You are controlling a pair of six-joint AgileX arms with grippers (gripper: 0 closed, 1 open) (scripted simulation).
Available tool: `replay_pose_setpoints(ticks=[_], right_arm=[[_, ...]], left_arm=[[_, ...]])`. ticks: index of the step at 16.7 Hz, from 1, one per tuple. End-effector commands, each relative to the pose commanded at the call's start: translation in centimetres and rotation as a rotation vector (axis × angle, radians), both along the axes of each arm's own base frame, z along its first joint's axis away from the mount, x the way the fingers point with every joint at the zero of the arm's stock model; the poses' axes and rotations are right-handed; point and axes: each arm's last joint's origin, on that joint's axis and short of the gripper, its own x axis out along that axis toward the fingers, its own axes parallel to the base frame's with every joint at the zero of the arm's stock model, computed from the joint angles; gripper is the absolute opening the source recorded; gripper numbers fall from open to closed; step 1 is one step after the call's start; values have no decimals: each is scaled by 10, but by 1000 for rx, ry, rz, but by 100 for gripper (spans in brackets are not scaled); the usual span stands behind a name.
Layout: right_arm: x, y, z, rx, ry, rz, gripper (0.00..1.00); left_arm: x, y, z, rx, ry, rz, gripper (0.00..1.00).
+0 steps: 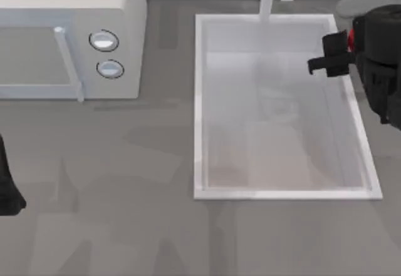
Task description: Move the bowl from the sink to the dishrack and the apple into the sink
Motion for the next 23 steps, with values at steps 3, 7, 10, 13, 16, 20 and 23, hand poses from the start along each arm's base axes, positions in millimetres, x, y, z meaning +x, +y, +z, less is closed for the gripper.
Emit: replay_pose_setpoints(ticks=[3,7,10,13,16,20,23], right_arm=[[-26,36,8,122,-192,45,0],[-54,60,18,256,-330,84,0],[-59,63,20,281,-351,91,0],[-57,63,19,279,-348,89,0],[-55,66,10,277,-344,91,0],[-48,73,-35,267,-335,90,0],[-48,73,-76,281,-356,90,0]], left_arm=[[0,0,0,0,0,0,100],[0,0,0,0,0,0,100],[0,0,0,0,0,0,100],[0,0,0,0,0,0,100],[0,0,0,0,0,0,100],[0,0,0,0,0,0,100],[0,0,0,0,0,0,100]])
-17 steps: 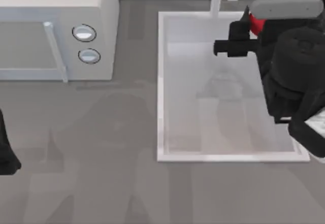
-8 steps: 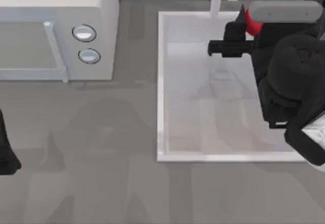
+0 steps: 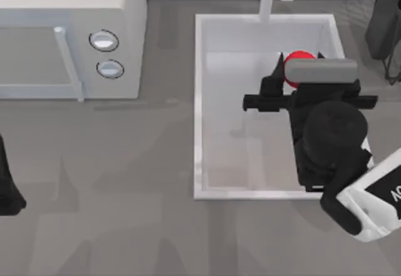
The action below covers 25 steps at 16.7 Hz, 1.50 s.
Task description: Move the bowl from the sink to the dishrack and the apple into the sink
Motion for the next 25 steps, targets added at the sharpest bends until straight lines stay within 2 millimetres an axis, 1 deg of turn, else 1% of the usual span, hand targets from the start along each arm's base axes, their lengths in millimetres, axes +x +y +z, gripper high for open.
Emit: replay_pose_setpoints(ticks=[3,5,7,11,24,25], right_arm=[[-5,-5,-34,5,-5,1,0],[-9,-8,-49,1,2,1,0],[-10,-10,-54,0,5,1,0],[-10,-10,-54,0,5,1,0],[-10,-10,-54,0,5,1,98],[-10,-10,-54,0,5,1,100]], left_arm=[[0,0,0,0,0,0,100],[0,0,0,0,0,0,100],[0,0,0,0,0,0,100],[0,0,0,0,0,0,100],[0,0,0,0,0,0,100],[0,0,0,0,0,0,100]])
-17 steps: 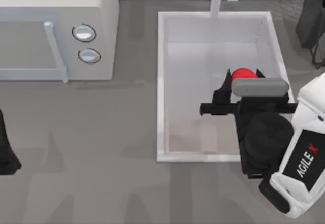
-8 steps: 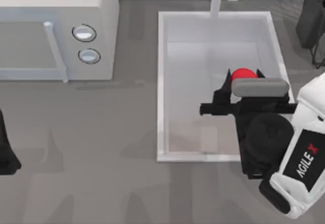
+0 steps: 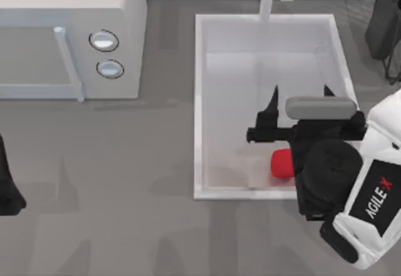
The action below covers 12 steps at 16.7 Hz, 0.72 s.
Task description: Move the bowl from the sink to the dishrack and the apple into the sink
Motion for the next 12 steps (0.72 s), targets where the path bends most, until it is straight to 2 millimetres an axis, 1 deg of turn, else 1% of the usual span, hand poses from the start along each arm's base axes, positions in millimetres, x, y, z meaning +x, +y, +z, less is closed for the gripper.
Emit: replay_pose_setpoints(ticks=[9,12], right_arm=[[0,0,0,1,-1,0,100],[4,-8,11,7,6,-15,100]], left_arm=[[0,0,0,0,0,0,100],[0,0,0,0,0,0,100]])
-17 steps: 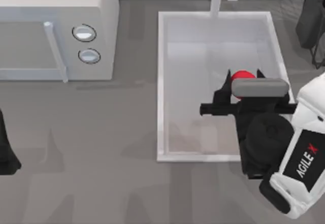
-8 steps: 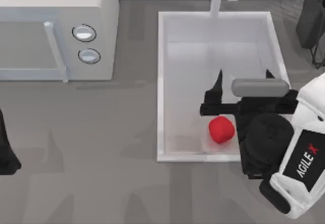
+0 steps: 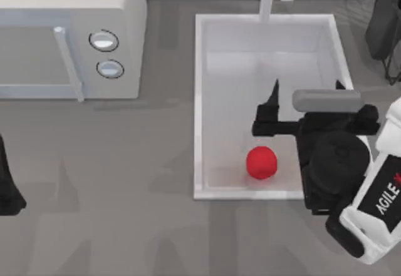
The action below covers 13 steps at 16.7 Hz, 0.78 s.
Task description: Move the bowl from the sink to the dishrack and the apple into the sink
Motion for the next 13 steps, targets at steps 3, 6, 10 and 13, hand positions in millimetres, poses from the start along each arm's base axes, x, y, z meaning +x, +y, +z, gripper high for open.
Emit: replay_pose_setpoints(ticks=[3,6,10,13], right_arm=[[5,-20,27,13,10,-36,100],[0,-53,66,28,15,-80,100],[-32,-104,114,41,15,-120,100],[-72,-137,131,37,19,-126,100]], left_arm=[[0,0,0,0,0,0,100],[0,0,0,0,0,0,100],[0,0,0,0,0,0,100],[0,0,0,0,0,0,100]])
